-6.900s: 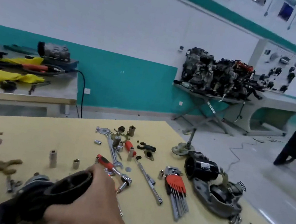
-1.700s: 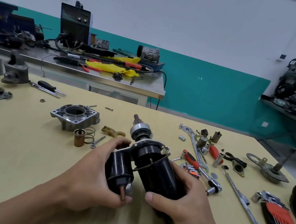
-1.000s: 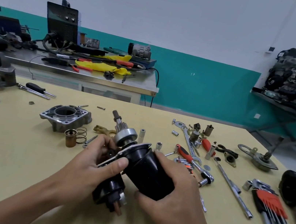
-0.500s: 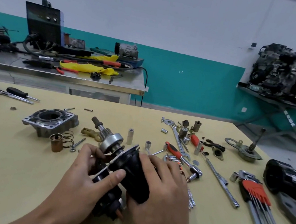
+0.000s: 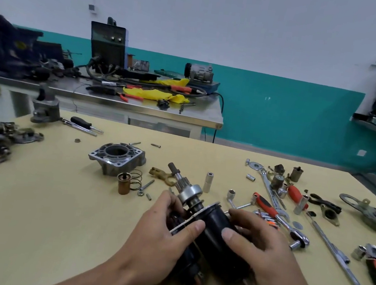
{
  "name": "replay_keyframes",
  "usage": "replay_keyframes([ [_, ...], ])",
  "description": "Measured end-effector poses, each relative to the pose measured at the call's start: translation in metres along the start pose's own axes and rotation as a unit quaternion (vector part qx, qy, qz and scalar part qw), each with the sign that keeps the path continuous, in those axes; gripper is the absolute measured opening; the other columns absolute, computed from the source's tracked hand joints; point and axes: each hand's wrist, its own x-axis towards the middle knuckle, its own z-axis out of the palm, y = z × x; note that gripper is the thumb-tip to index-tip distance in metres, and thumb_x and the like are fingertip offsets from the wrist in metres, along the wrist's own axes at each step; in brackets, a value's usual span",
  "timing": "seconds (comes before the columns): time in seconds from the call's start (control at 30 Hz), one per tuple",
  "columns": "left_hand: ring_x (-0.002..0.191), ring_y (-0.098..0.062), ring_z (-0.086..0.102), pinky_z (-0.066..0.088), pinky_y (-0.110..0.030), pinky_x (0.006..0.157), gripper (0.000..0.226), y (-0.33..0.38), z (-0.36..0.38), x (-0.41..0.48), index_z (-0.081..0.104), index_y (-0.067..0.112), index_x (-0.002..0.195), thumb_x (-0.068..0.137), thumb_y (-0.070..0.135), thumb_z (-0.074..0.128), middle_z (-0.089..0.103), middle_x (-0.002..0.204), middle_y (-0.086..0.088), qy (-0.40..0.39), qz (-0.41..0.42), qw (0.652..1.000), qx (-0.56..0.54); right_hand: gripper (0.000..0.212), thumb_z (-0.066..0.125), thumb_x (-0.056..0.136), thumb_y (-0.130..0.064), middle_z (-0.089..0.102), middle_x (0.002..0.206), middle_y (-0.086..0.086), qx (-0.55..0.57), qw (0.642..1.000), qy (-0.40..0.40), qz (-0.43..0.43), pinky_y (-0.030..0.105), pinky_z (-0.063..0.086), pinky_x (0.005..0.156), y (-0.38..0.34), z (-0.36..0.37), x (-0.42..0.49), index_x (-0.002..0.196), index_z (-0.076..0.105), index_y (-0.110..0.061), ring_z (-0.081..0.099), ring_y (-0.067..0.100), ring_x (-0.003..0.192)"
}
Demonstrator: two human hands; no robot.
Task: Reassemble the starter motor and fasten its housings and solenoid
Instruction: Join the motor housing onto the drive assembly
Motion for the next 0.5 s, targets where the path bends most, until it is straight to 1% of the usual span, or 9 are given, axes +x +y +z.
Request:
replay_keyframes([
  [0.03,0.077,-0.025,0.066,0.058,-0.052,0.073,0.027,-0.001,-0.001,0.000,0.047,0.030,0.082,0.079,0.044,0.071,0.070,0.084,-0.003,-0.003,-0.001,1.000,0.001,0.056,0.091,0.059,-0.043,0.075,0.104,-0.010,0.030,0.999,-0.008,0.027,0.020,0.052,0.077,-0.001,-0.002,0.002,0.109,0.072,-0.029,0.071,0.005,0.095],
  [0.07,0.074,-0.024,0.064,0.056,-0.051,0.072,0.029,-0.002,-0.001,0.001,0.047,0.028,0.083,0.080,0.044,0.070,0.069,0.083,-0.004,-0.007,0.002,1.000,-0.001,0.052,0.086,0.056,-0.044,0.077,0.101,-0.007,0.039,0.998,-0.015,0.043,0.020,0.054,0.075,-0.003,-0.002,0.002,0.104,0.075,-0.026,0.073,0.007,0.092],
  [0.13,0.069,-0.014,0.060,0.055,-0.044,0.066,0.029,-0.004,-0.002,0.001,0.046,0.027,0.084,0.081,0.042,0.070,0.067,0.081,-0.004,-0.017,0.011,1.000,-0.008,0.039,0.088,0.058,-0.053,0.078,0.094,-0.006,-0.003,0.998,-0.036,0.060,0.025,0.058,0.076,-0.003,0.003,0.001,0.092,0.078,-0.035,0.074,0.009,0.087],
  [0.17,0.067,-0.012,0.060,0.055,-0.038,0.062,0.028,-0.005,-0.002,0.001,0.047,0.027,0.084,0.081,0.041,0.071,0.067,0.080,-0.004,-0.022,0.016,1.000,-0.013,0.040,0.087,0.059,-0.060,0.078,0.093,-0.005,-0.037,0.996,-0.050,0.065,0.032,0.059,0.082,-0.001,0.005,0.000,0.092,0.076,-0.041,0.074,0.011,0.087],
  [0.2,0.066,-0.011,0.060,0.054,-0.032,0.058,0.027,-0.005,-0.002,0.002,0.048,0.027,0.084,0.083,0.039,0.072,0.068,0.081,-0.004,-0.028,0.020,0.999,-0.020,0.045,0.082,0.058,-0.065,0.077,0.094,-0.004,-0.063,0.994,-0.055,0.065,0.038,0.058,0.087,0.000,0.007,-0.001,0.095,0.074,-0.042,0.074,0.011,0.088],
  [0.27,0.067,-0.008,0.062,0.051,-0.021,0.056,0.026,-0.007,-0.003,0.002,0.049,0.027,0.085,0.087,0.035,0.073,0.069,0.082,-0.002,-0.036,0.031,0.998,-0.029,0.052,0.075,0.056,-0.070,0.077,0.096,-0.004,-0.078,0.994,-0.047,0.060,0.042,0.057,0.090,0.001,0.009,-0.002,0.100,0.071,-0.041,0.073,0.010,0.089],
  [0.3,0.068,-0.007,0.063,0.050,-0.019,0.057,0.024,-0.008,-0.003,0.002,0.049,0.027,0.085,0.087,0.035,0.072,0.070,0.083,0.000,-0.041,0.037,0.998,-0.032,0.052,0.075,0.057,-0.069,0.076,0.096,-0.004,-0.080,0.995,-0.040,0.053,0.043,0.057,0.089,0.002,0.010,-0.002,0.100,0.071,-0.041,0.073,0.010,0.089],
  [0.43,0.064,-0.006,0.060,0.050,-0.019,0.056,0.022,-0.006,-0.005,0.003,0.051,0.029,0.084,0.079,0.046,0.065,0.069,0.078,0.002,-0.055,0.053,0.997,-0.030,0.044,0.078,0.066,-0.059,0.075,0.092,-0.006,-0.086,0.996,-0.026,0.000,0.042,0.059,0.082,0.004,0.012,-0.005,0.103,0.071,-0.037,0.072,0.010,0.086],
  [0.5,0.064,-0.014,0.059,0.049,-0.022,0.055,0.022,-0.005,-0.006,0.005,0.052,0.028,0.085,0.082,0.049,0.060,0.067,0.078,-0.002,-0.055,0.066,0.996,-0.021,0.040,0.078,0.069,-0.055,0.075,0.092,-0.007,-0.087,0.996,-0.014,-0.027,0.040,0.060,0.080,0.004,0.013,-0.007,0.103,0.070,-0.036,0.072,0.009,0.085],
])
